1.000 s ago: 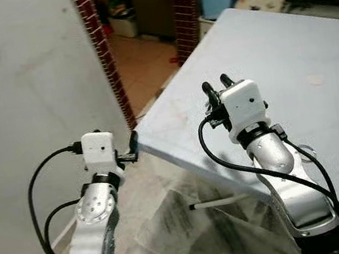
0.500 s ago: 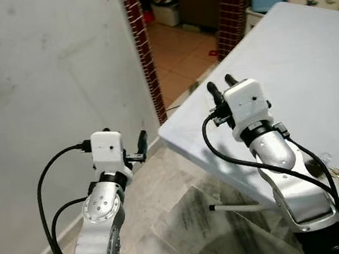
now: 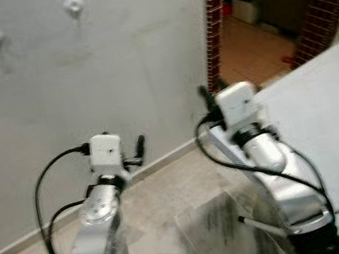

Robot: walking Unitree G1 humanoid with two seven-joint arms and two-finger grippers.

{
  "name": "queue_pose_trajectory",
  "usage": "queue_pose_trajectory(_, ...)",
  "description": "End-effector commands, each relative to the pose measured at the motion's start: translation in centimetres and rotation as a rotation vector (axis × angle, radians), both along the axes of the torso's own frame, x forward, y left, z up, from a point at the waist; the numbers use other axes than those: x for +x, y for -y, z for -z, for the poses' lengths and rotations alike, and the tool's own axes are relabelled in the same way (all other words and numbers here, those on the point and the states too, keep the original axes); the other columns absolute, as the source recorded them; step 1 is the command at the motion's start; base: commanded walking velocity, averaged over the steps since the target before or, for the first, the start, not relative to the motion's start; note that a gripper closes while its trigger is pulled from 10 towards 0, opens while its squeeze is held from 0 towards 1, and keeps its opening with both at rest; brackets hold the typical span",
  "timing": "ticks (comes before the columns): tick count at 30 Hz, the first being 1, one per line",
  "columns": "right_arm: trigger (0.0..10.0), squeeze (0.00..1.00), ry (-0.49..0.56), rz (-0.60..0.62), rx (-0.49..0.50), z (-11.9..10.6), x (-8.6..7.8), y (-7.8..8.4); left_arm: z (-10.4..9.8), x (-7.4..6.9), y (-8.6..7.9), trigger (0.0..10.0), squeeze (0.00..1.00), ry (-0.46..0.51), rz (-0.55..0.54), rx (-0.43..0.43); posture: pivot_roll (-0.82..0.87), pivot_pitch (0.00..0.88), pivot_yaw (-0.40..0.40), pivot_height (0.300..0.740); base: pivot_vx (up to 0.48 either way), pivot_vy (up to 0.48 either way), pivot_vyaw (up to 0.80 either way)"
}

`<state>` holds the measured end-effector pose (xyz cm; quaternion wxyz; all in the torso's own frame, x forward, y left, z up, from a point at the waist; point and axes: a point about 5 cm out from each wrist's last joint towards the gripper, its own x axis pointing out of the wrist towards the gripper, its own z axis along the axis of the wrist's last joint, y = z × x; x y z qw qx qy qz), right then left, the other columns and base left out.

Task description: Hang keys on a hook

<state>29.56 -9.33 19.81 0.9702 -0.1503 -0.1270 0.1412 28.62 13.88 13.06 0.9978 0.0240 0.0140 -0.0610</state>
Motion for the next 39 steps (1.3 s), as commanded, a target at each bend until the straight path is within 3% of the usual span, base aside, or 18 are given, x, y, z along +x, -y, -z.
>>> queue_pose_trajectory(1,10.0,0.00,0.012,-0.008,-0.003,-0.2,0.0,0.0,0.1,-0.2,0.3,10.0,0.00,-0.004,0.007,0.007,0.01,0.063,0.055,0.740,0.000,0.000,0.80)
queue_pose_trajectory(23,10.0,0.00,0.024,-0.075,-0.002,-0.4,-0.3,-0.7,1.1,-0.4,0.5,10.0,0.00,-0.042,0.006,0.009,0.00,0.054,0.039,0.740,0.000,0.000,0.80)
queue_pose_trajectory(34,10.0,0.00,-0.016,-0.121,0.053,-0.1,-0.5,-1.0,1.2,-0.4,0.8,10.0,0.00,-0.051,0.034,-0.005,-0.01,0.056,0.042,0.740,0.000,0.000,0.00)
queue_pose_trajectory(39,10.0,0.00,-0.177,-0.220,0.271,0.8,-1.0,-1.9,1.2,-0.3,1.0,10.0,0.00,-0.051,0.043,-0.010,-0.01,0.056,0.042,0.740,0.000,0.000,0.00)
